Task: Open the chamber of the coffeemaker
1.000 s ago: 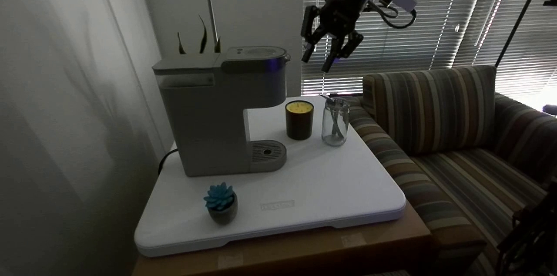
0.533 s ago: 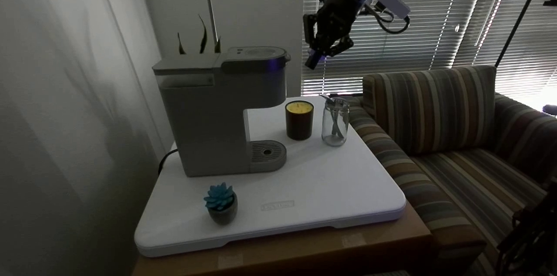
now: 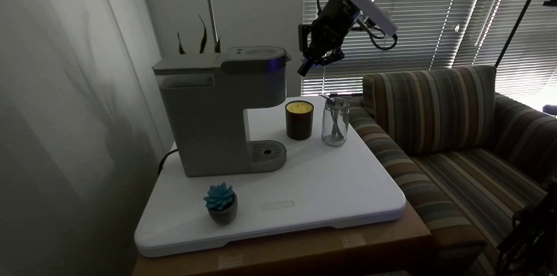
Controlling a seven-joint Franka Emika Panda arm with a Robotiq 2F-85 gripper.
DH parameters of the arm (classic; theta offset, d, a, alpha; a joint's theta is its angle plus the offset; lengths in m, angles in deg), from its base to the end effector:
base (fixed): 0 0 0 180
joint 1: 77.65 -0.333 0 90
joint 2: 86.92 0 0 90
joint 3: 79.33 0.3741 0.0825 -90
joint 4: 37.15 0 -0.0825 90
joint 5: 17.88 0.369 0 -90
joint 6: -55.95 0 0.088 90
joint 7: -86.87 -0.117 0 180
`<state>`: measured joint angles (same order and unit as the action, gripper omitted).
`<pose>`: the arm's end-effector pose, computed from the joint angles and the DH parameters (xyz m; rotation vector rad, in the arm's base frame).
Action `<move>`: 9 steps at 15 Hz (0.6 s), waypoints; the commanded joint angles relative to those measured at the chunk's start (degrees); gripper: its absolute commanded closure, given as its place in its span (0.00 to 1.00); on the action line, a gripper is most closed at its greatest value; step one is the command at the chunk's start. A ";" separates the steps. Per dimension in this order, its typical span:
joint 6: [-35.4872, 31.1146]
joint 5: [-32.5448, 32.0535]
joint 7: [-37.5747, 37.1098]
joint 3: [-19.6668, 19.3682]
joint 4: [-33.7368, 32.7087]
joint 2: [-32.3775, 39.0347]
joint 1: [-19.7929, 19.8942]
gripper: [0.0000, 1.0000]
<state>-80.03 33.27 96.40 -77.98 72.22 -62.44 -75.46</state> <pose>0.6504 0.0031 0.3345 -2.4348 0.6261 -0.1153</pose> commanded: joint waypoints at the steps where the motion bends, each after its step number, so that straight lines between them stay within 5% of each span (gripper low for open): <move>1: -0.18 2.14 2.19 1.25 -2.80 2.50 1.60 1.00; 9: 0.05 5.92 2.94 1.37 -5.45 2.15 1.72 1.00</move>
<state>-80.03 37.03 97.12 -77.95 68.26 -60.62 -75.34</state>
